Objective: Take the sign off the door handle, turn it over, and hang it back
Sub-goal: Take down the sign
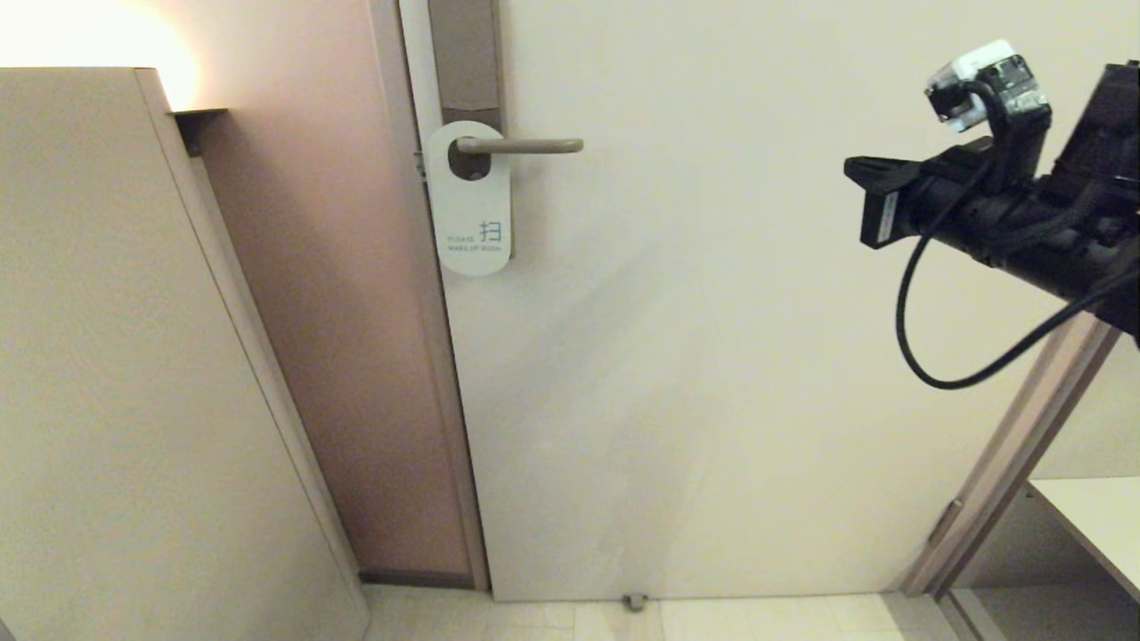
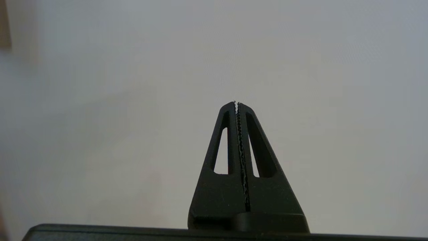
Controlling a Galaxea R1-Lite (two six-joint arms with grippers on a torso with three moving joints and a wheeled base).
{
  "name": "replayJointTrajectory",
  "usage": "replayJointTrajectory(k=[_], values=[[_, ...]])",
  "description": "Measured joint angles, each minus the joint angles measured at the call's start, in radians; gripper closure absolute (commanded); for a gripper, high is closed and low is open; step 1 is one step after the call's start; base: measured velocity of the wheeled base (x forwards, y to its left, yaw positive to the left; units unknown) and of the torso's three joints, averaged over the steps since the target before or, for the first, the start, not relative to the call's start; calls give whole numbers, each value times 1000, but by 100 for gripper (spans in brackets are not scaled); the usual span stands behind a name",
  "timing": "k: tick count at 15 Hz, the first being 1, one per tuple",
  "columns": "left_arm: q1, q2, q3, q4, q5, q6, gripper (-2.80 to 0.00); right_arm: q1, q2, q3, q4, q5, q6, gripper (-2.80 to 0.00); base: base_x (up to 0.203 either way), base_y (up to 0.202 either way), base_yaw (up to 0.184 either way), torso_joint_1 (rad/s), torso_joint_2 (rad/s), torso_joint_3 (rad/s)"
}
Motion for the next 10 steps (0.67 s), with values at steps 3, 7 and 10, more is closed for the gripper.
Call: replayJointTrajectory(k=[3,7,10], values=[[0,0,0,0,0,0,0,-25,-132,129,16,26,1,0,0,0,0,0,0,0],[0,0,0,0,0,0,0,-33,-309,307,37,36,3,0,0,0,0,0,0,0],[0,0,0,0,0,0,0,-34,-460,478,48,36,21,0,0,0,0,0,0,0]])
